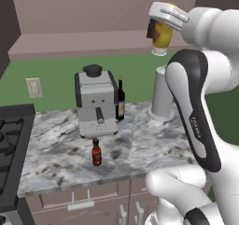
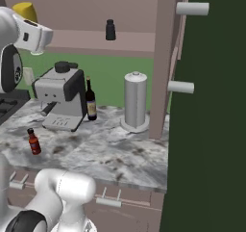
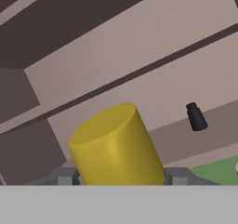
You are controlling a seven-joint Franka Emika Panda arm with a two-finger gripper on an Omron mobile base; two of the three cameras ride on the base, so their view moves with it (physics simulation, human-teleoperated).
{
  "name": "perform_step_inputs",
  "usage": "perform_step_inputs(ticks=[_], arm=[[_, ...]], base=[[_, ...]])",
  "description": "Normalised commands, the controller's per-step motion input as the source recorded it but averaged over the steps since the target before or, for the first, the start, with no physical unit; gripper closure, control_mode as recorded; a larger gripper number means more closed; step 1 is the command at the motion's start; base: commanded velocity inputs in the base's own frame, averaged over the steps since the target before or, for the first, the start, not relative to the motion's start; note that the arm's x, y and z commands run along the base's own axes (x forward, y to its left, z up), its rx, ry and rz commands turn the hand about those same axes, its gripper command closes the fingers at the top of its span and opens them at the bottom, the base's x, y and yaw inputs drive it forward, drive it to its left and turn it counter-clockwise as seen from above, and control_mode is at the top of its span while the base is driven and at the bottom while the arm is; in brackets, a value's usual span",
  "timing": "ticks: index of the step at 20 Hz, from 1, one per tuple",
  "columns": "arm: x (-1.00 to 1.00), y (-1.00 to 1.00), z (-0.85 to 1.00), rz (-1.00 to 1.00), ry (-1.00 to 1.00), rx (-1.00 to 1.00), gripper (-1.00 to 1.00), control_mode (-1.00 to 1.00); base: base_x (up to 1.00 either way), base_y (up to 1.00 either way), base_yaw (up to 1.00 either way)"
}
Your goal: There are various items on the counter. Only move the condiments/shakers into the cabinet.
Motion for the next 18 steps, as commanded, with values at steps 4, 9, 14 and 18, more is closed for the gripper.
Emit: perform_step_inputs(ticks=[4, 9, 14, 18], arm=[[0.36, 0.0, 0.0, 0.0, -0.01, -0.01, 1.0, -1.0], [0.47, 0.0, 0.0, 0.0, 0.05, 0.0, 1.0, -1.0], [0.51, 0.0, 0.0, 0.0, 0.02, 0.0, 1.0, -1.0], [0.43, 0.0, -0.03, 0.0, 0.0, -0.01, 1.0, -1.0]], base=[[0.0, 0.0, 0.0], [0.0, 0.0, 0.0], [0.0, 0.0, 0.0], [0.0, 0.0, 0.0]])
